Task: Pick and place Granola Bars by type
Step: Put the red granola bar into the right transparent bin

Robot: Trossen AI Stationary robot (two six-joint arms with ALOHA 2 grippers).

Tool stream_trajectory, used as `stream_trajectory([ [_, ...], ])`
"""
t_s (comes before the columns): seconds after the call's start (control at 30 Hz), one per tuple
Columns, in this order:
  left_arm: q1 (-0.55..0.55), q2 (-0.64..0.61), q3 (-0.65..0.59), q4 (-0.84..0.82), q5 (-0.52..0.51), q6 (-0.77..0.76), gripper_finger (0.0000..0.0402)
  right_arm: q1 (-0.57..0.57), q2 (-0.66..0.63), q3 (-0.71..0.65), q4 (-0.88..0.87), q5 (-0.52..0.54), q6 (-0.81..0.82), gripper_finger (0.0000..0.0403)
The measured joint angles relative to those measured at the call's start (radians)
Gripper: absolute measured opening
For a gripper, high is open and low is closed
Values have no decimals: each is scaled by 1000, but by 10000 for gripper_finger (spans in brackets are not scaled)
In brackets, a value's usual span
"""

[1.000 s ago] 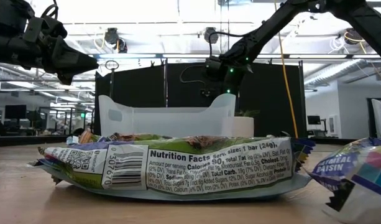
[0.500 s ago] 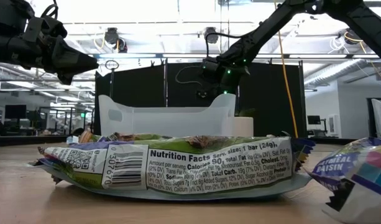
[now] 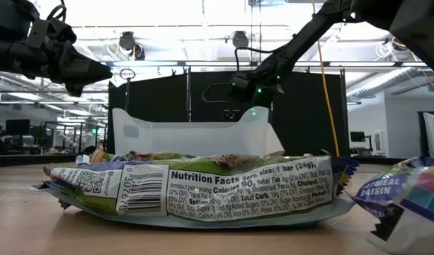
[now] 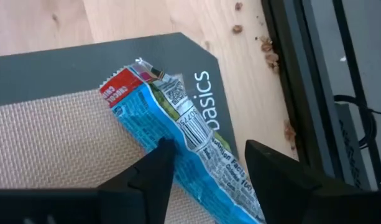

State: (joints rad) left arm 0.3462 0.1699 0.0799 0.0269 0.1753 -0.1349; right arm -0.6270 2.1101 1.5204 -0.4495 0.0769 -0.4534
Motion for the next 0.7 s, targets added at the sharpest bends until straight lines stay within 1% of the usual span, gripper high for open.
stream_trajectory([
  [0.13,0,0,0,0,-1,0,93,2,-7,-1,-16,0,0,168],
  [0.23,0,0,0,0,0,0,93,6,-7,-1,-34,0,-1,136],
  [0.3,0,0,0,0,0,0,93,7,-8,-1,-53,-3,-3,103],
  [0.4,0,0,0,0,-1,0,93,12,-8,-1,-75,-26,-9,34],
  [0.43,0,0,0,0,0,0,93,12,-8,-1,-79,-32,-14,18],
  [0.57,0,0,0,0,0,0,93,18,-8,-1,-92,-55,-41,3],
  [0.7,0,0,0,0,0,0,93,36,-10,-1,-77,-45,-73,1],
])
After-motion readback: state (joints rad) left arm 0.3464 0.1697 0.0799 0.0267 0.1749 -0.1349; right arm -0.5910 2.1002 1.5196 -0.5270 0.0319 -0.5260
